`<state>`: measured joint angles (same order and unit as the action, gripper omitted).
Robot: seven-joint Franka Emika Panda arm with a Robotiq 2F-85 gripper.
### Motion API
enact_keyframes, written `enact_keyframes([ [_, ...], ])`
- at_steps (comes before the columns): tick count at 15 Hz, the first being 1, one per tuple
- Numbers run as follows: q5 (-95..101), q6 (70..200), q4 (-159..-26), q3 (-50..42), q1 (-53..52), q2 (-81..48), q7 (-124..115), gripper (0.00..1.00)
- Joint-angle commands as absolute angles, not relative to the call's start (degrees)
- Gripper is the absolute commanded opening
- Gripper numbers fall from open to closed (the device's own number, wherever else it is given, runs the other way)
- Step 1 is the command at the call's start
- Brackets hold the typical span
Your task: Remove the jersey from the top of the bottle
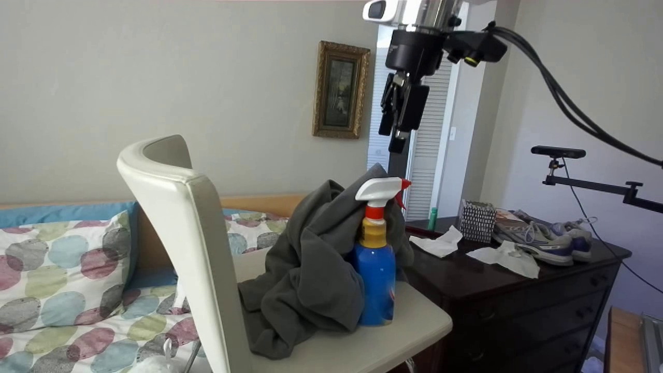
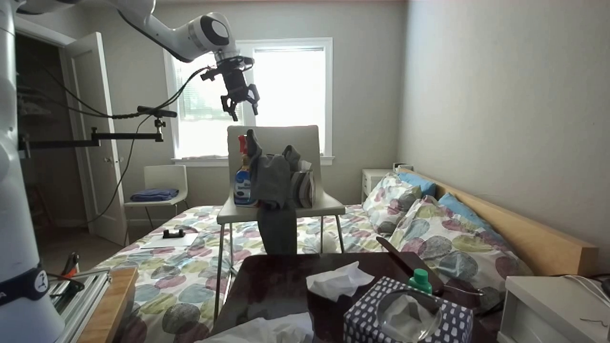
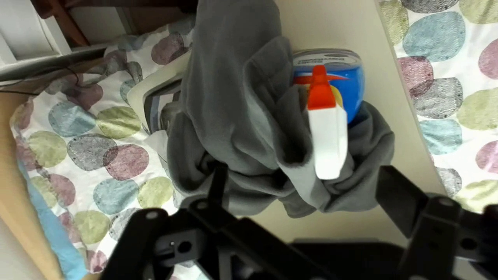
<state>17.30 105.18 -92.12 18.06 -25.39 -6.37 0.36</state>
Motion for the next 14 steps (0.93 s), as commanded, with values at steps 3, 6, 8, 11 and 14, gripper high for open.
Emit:
enact_keyframes([
  [3, 17.52, 112.58, -99.97, 18.10, -22.33, -4.74, 0.15, 0.54],
  [6, 17.73, 116.63, -101.86, 18.35, -22.03, -4.57, 0.65, 0.34],
  [8, 17.67, 117.76, -101.88, 18.55, -22.17, -4.50, 0.76, 0.19],
  [11, 17.63, 118.66, -102.73, 18.55, -22.04, -4.27, 0.69, 0.02],
  [14, 17.45, 119.78, -103.46, 18.48, -21.90, -3.82, 0.41, 0.00],
])
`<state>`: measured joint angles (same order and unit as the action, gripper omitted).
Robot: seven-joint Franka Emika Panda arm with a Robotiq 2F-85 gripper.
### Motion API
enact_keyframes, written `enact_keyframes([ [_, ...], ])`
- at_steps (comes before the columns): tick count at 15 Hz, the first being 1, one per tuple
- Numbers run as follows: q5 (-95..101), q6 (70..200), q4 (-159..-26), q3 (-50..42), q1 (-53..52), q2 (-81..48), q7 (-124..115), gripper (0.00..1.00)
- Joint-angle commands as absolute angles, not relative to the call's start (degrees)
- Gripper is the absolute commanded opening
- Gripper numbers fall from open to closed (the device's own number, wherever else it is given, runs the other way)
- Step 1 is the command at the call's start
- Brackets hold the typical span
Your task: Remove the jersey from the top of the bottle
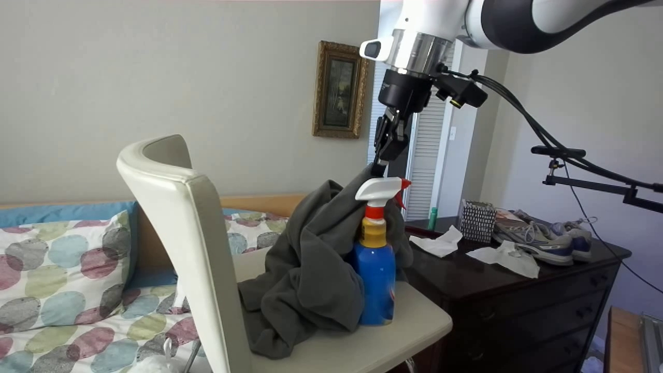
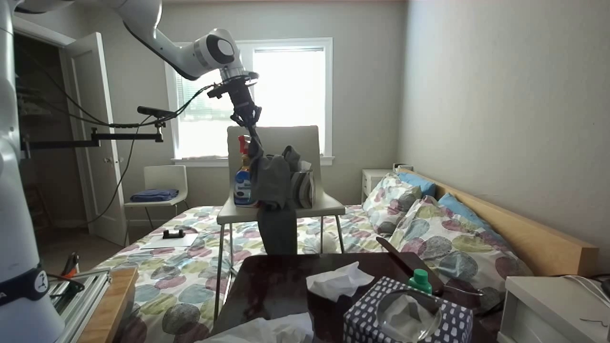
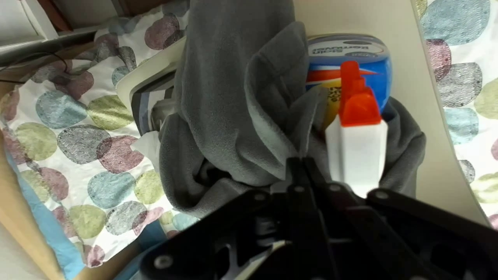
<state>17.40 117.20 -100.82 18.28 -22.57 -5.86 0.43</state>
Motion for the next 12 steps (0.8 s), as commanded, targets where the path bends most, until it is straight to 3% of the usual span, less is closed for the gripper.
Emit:
enact_keyframes([
  [1, 17.50, 121.14, -103.46, 18.52, -21.92, -3.63, 0.38, 0.01],
  [12, 40.15, 127.63, -89.56, 16.71, -23.36, -14.58, -5.31, 0.01],
])
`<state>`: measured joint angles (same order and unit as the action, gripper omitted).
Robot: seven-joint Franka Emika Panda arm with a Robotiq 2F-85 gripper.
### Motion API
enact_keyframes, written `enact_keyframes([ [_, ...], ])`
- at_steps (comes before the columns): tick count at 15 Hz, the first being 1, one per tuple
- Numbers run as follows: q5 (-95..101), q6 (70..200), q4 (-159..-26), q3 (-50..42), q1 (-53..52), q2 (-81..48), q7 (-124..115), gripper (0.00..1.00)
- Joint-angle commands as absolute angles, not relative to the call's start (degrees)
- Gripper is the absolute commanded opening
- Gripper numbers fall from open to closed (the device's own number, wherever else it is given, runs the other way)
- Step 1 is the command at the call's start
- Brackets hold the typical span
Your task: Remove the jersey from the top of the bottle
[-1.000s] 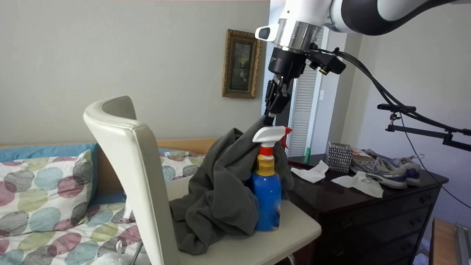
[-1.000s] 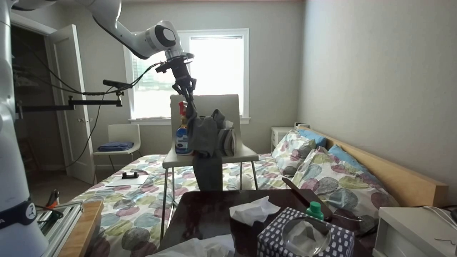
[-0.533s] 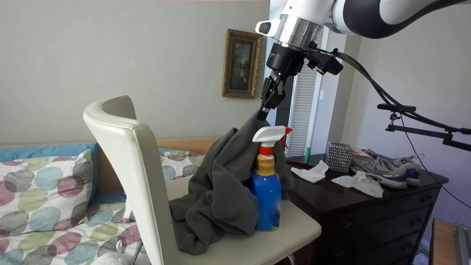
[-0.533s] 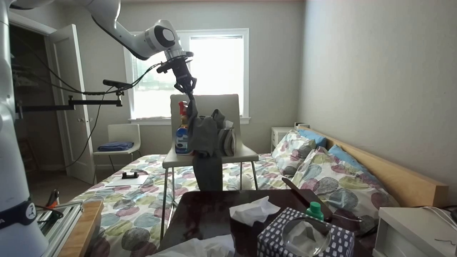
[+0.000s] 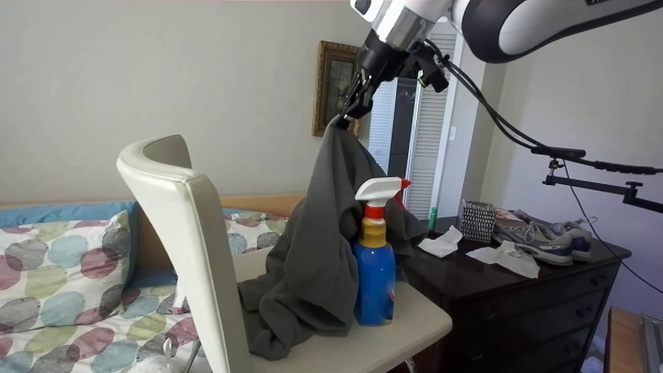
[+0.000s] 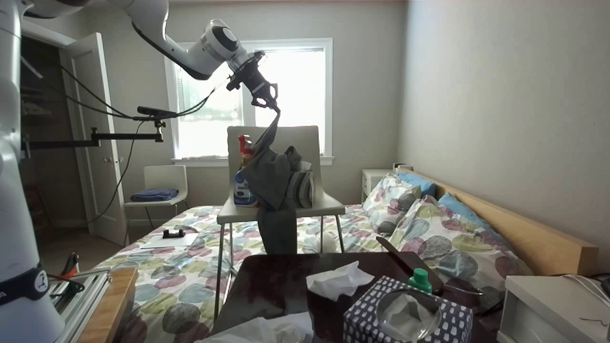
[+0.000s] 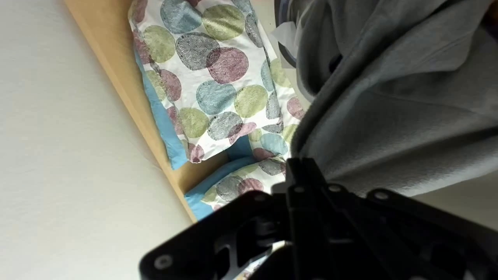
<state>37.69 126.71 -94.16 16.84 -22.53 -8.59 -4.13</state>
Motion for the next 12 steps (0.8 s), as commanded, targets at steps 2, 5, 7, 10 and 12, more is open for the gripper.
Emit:
enact_keyframes([
  [2, 38.24, 128.15, -88.28, 16.93, -24.31, -18.10, -4.36, 0.01],
  [5, 35.84, 128.19, -86.68, 17.31, -26.23, -23.50, -2.31, 0.01],
  [7, 33.37, 127.73, -85.75, 17.79, -27.42, -26.65, -0.70, 0.01],
  [10, 29.73, 126.85, -84.35, 17.81, -28.99, -30.70, 1.95, 0.01],
  [12, 26.98, 126.30, -83.68, 17.56, -29.73, -32.62, 3.86, 0.01],
])
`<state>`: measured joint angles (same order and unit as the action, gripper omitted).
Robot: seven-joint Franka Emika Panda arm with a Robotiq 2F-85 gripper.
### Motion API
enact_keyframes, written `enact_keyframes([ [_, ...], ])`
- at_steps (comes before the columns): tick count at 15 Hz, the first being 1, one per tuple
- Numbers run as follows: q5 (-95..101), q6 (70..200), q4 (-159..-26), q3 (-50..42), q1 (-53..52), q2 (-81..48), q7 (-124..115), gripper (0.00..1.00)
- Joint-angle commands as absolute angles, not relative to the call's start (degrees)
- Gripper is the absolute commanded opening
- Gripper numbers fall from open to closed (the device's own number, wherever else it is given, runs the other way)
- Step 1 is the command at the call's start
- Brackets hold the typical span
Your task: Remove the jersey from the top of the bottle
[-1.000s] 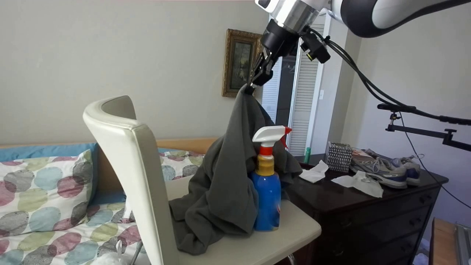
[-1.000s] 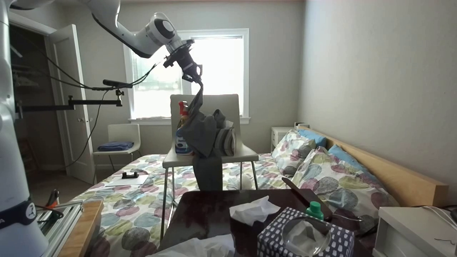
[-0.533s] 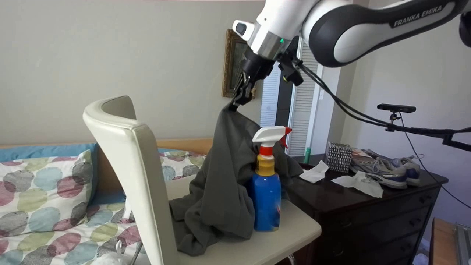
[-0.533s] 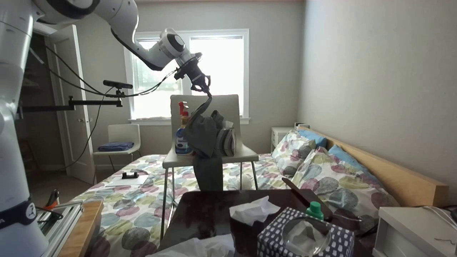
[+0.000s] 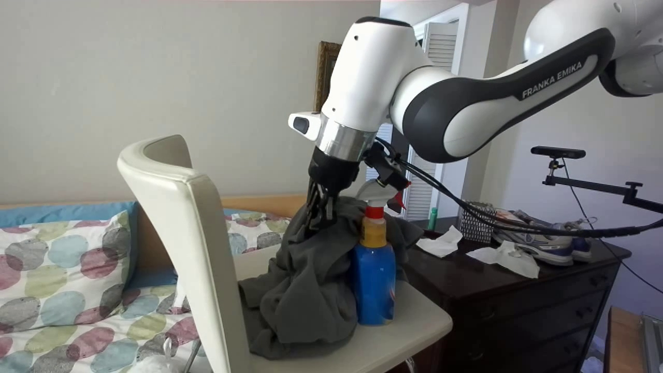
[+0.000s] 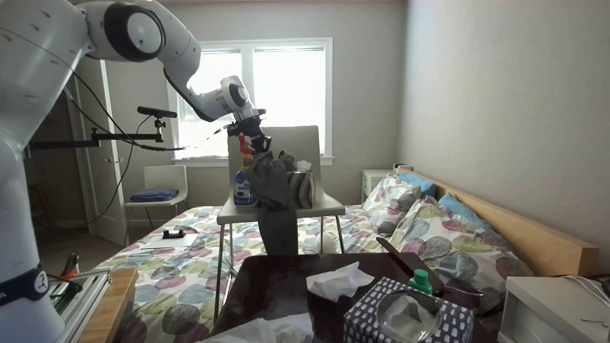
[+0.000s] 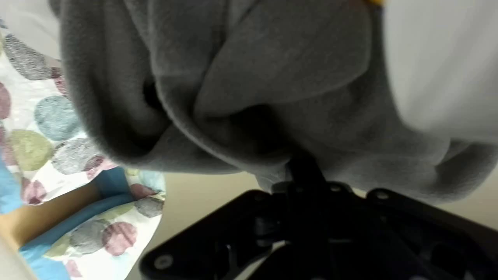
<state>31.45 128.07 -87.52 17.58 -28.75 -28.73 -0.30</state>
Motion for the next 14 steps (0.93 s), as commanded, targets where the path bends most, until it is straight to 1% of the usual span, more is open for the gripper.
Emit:
enact_keyframes([
  [1, 25.73, 125.65, -83.22, 17.46, -30.04, -33.33, 4.97, 0.01],
  [6, 24.31, 122.40, -80.16, 16.84, -31.21, -34.42, 8.11, 0.01],
  [7, 24.48, 121.76, -79.54, 16.72, -31.45, -34.49, 8.52, 0.28],
  [8, 24.34, 121.26, -79.00, 16.74, -31.54, -34.51, 8.79, 0.29],
  [10, 24.17, 119.60, -77.69, 16.87, -31.84, -34.41, 9.86, 0.41],
  [12, 22.76, 114.73, -75.85, 17.31, -32.40, -33.30, 10.54, 0.55],
  [14, 19.43, 104.81, -74.32, 17.52, -33.32, -31.00, 8.68, 0.69],
])
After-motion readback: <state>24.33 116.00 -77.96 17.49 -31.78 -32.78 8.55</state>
